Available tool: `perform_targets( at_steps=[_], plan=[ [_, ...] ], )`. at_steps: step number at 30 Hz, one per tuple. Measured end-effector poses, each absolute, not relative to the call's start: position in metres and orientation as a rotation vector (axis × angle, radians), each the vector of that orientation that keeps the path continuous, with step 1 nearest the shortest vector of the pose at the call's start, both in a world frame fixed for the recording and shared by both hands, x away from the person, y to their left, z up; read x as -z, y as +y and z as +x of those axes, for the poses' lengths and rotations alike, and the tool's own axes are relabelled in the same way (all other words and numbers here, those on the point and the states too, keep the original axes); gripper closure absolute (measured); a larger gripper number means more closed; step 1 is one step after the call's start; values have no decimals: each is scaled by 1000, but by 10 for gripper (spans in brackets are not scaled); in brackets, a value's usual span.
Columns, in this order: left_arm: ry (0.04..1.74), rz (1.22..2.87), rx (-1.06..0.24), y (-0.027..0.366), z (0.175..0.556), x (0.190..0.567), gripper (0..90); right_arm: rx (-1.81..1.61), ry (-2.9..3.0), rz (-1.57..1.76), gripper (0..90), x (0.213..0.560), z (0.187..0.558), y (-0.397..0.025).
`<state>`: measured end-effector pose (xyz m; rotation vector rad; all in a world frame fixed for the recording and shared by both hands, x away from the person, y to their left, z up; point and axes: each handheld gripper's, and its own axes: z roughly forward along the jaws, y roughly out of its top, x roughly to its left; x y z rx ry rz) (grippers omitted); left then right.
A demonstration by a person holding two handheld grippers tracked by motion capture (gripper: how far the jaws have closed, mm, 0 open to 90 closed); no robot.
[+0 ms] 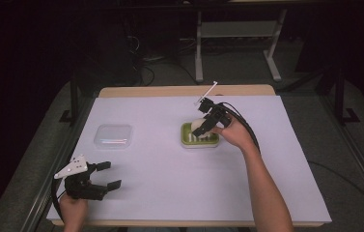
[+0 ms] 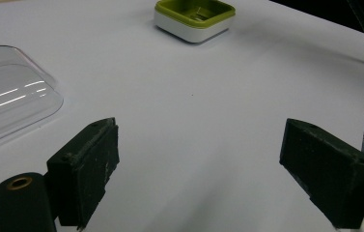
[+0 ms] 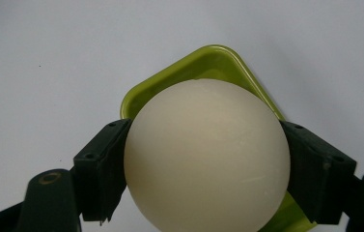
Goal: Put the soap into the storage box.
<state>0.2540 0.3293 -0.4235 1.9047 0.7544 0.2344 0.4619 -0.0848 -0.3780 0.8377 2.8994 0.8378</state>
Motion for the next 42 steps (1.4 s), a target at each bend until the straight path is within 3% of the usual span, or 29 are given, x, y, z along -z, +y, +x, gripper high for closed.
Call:
perform_targets(
  at_steps=[42],
  plan=[
    [753,1905,-234,329,254,423,132,-746,2929,886,231,397,472,-79]
  ],
)
